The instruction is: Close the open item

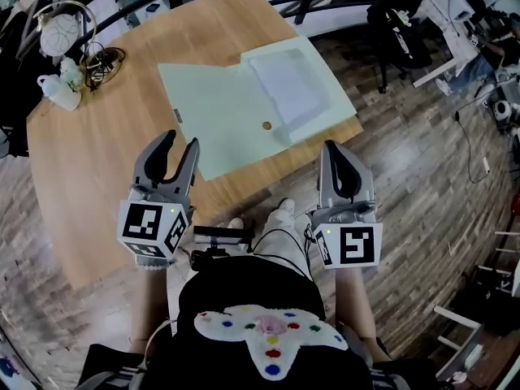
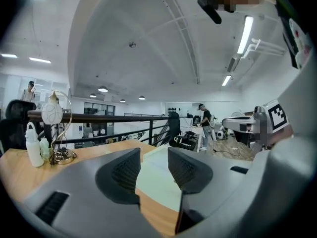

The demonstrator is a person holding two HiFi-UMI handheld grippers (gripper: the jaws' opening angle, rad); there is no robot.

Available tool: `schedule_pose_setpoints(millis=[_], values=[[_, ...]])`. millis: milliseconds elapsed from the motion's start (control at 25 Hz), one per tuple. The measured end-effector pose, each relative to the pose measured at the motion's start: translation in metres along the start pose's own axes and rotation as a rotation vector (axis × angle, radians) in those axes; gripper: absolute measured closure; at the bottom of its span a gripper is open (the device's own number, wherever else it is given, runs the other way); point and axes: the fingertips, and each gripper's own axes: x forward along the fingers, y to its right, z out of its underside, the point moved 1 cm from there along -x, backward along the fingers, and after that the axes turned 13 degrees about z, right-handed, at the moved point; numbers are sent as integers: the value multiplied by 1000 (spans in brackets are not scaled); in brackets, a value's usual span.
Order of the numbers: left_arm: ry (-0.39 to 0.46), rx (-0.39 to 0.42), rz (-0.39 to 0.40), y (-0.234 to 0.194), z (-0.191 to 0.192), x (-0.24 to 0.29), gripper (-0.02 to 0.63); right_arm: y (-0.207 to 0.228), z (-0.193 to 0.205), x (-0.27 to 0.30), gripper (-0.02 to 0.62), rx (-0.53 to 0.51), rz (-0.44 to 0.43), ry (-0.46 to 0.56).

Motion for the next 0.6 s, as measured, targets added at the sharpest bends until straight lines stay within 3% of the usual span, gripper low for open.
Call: schedule_pose_setpoints(millis=[240,440,600], values=[[-65,-160,-64,-10,35,10,405,11,11,17,586,2,-50,-11],[-40,-305,-87,-16,53,15,402,17,19,29,586,1,-78,-25],[-27,-370,-102,-17,60,23,402,25,25,39,586,0,-95,-36]])
